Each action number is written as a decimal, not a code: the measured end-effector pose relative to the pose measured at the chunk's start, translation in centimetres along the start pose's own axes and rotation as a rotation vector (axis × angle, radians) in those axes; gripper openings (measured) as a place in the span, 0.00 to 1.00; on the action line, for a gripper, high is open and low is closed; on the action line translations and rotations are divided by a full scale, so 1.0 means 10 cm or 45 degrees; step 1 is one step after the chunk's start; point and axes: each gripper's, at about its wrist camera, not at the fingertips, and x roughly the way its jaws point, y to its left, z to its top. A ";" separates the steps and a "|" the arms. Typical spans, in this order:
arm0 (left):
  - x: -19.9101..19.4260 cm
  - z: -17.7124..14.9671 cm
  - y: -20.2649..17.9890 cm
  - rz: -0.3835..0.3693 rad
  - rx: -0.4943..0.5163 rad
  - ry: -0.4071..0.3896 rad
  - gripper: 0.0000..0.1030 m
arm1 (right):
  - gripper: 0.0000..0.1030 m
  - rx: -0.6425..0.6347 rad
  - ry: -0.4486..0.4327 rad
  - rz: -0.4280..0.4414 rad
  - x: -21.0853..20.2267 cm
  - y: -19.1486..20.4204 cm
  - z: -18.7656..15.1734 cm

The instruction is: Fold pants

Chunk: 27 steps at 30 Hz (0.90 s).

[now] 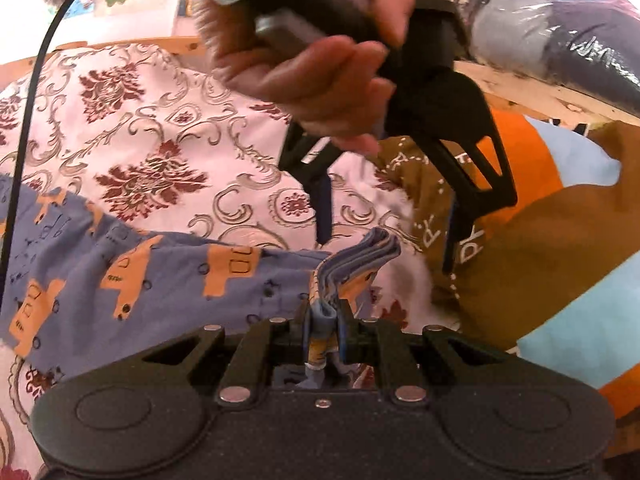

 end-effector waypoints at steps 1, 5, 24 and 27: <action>0.00 0.00 -0.01 0.009 -0.010 0.010 0.84 | 0.13 -0.005 0.000 0.004 -0.02 0.01 0.00; -0.05 -0.05 0.00 0.045 -0.053 0.018 0.63 | 0.13 -0.022 0.005 0.012 -0.02 0.02 -0.01; -0.70 -0.70 0.75 -0.118 -0.170 -0.254 0.16 | 0.13 -0.143 -0.080 0.068 -0.29 0.25 0.03; -0.81 -0.86 0.86 -0.155 -0.169 -0.317 0.16 | 0.13 -0.179 -0.108 0.093 -0.39 0.33 0.02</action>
